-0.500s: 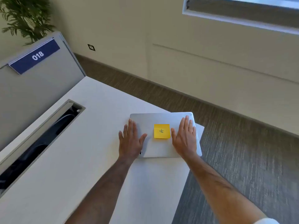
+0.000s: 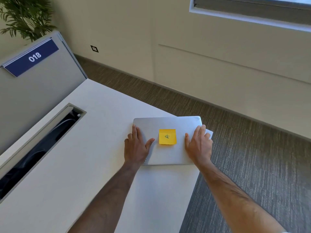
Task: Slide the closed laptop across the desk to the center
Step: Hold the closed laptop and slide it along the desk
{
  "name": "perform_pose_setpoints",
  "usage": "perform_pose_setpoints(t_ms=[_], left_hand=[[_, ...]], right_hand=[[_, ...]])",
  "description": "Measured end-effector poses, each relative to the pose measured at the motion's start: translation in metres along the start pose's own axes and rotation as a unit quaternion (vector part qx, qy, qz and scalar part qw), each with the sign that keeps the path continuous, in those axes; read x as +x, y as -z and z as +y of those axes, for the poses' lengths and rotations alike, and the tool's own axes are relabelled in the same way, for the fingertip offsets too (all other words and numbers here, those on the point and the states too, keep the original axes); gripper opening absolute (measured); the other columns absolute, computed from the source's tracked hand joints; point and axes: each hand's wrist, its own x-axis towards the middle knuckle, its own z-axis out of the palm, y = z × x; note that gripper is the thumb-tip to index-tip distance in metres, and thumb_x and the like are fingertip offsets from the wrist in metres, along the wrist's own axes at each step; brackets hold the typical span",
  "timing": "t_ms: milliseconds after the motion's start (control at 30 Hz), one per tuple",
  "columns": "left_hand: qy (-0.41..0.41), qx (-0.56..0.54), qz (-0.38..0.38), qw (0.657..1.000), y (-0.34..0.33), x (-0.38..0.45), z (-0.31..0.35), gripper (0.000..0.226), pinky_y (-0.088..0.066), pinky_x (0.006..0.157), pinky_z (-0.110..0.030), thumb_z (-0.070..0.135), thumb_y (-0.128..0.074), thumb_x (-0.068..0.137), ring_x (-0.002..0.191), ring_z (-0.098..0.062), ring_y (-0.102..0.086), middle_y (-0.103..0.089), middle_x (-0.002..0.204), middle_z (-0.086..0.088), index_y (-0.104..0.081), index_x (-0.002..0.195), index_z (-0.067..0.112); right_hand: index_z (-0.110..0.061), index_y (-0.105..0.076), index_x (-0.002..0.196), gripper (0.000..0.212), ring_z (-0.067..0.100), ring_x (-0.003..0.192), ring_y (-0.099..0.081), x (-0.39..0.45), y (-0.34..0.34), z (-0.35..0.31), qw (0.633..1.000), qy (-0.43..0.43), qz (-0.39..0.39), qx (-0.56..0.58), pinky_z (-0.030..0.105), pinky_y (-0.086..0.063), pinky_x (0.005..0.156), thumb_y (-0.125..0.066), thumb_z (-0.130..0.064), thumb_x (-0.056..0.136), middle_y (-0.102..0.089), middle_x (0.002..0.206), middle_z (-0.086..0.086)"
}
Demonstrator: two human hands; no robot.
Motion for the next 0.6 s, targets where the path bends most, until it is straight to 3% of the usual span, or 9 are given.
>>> perform_pose_setpoints(t_ms=[200, 400, 600], left_hand=[[0.027, 0.009, 0.001, 1.0, -0.0017, -0.0004, 0.0036, 0.092, -0.048, 0.084, -0.043, 0.072, -0.013, 0.095, 0.116, -0.033, -0.049, -0.03, 0.159, -0.021, -0.03, 0.153, 0.003], [0.061, -0.013, -0.005, 0.998, -0.0024, -0.0034, 0.0077, 0.086, -0.053, 0.068, -0.042, 0.074, -0.019, 0.095, 0.107, -0.031, -0.049, -0.046, 0.13, -0.018, -0.03, 0.152, 0.011], [0.062, -0.03, 0.011, 0.998, -0.007, -0.0017, 0.0055, 0.083, -0.055, 0.064, -0.043, 0.073, -0.023, 0.096, 0.107, -0.031, -0.048, -0.046, 0.126, -0.016, -0.031, 0.151, 0.011]], right_hand=[[-0.004, -0.034, 0.147, 0.072, 0.039, 0.105, -0.055, 0.0035, 0.0014, -0.0007, 0.999, -0.03, -0.014, 0.022, 0.044, -0.054, 0.067, -0.039, -0.057, 0.098, -0.05, 0.127, 0.017], [-0.006, -0.032, 0.147, 0.073, 0.04, 0.105, -0.054, 0.004, -0.0017, 0.0, 0.999, -0.036, -0.009, 0.027, 0.046, -0.056, 0.067, -0.036, -0.059, 0.097, -0.048, 0.127, 0.017], [-0.007, -0.032, 0.146, 0.072, 0.04, 0.105, -0.053, 0.005, -0.0044, 0.0014, 0.998, -0.035, 0.004, 0.045, 0.048, -0.056, 0.068, -0.037, -0.059, 0.097, -0.046, 0.128, 0.016]])
